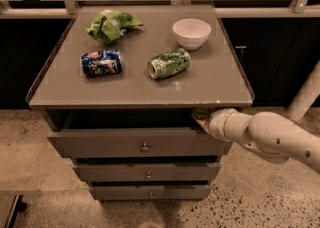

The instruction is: Open top drawer

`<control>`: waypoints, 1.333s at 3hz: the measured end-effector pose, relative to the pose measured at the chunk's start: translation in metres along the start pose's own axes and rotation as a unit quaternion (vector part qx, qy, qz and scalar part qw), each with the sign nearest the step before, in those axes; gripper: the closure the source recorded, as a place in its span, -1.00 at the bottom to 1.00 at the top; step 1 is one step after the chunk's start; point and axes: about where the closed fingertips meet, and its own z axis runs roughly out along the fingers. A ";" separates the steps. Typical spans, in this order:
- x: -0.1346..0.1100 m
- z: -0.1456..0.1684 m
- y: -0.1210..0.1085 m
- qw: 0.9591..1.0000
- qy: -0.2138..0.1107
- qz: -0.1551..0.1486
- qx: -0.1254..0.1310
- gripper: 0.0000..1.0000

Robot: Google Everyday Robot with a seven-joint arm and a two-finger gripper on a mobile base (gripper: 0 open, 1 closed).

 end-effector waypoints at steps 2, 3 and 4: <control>0.007 -0.007 0.028 0.998 0.022 0.022 -0.059 1.00; 0.009 -0.011 0.034 0.996 0.031 0.030 -0.076 1.00; 0.007 -0.012 0.033 0.996 0.031 0.030 -0.076 1.00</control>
Offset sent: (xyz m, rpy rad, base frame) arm -0.1623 0.0070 -0.0761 0.0908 0.6505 0.3390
